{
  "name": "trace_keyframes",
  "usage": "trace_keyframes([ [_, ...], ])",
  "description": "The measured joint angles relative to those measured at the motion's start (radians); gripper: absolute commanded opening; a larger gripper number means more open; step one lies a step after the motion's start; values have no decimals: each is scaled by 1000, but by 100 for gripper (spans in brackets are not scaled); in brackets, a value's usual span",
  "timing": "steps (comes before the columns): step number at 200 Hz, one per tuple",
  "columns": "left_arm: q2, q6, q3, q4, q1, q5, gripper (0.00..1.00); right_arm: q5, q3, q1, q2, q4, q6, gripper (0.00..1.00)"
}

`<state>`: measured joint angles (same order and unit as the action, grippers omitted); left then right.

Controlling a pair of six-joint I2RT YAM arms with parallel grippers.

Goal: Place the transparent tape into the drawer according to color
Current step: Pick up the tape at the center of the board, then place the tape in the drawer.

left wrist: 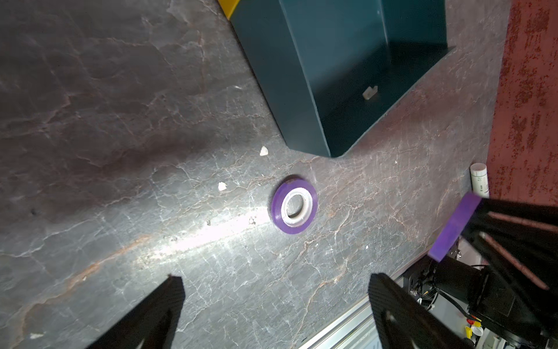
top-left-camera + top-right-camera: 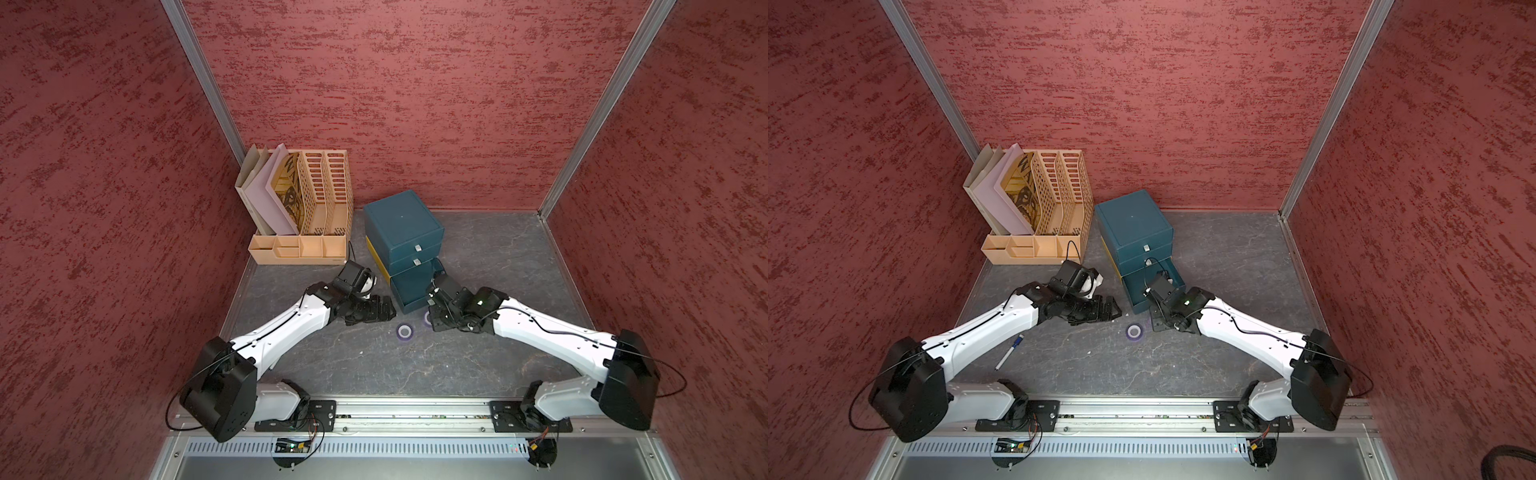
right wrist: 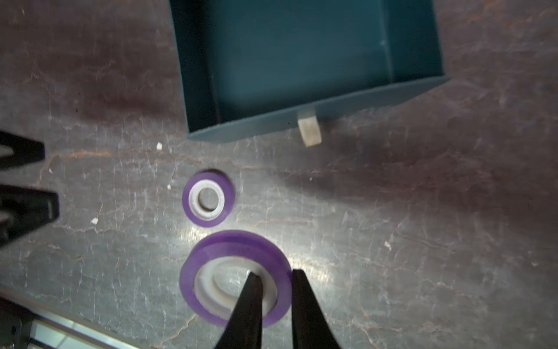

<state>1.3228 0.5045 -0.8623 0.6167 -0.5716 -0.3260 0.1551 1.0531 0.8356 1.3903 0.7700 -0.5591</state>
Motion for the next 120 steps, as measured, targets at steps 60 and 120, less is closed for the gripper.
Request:
trace_keyframes([
  [60,26,40,43,-59,-77,18,100,4,87,-172,80,-115,76,0],
  [120,42,49,53,-88,-126,78,100,-6,132,-250,229,-213,105,0],
])
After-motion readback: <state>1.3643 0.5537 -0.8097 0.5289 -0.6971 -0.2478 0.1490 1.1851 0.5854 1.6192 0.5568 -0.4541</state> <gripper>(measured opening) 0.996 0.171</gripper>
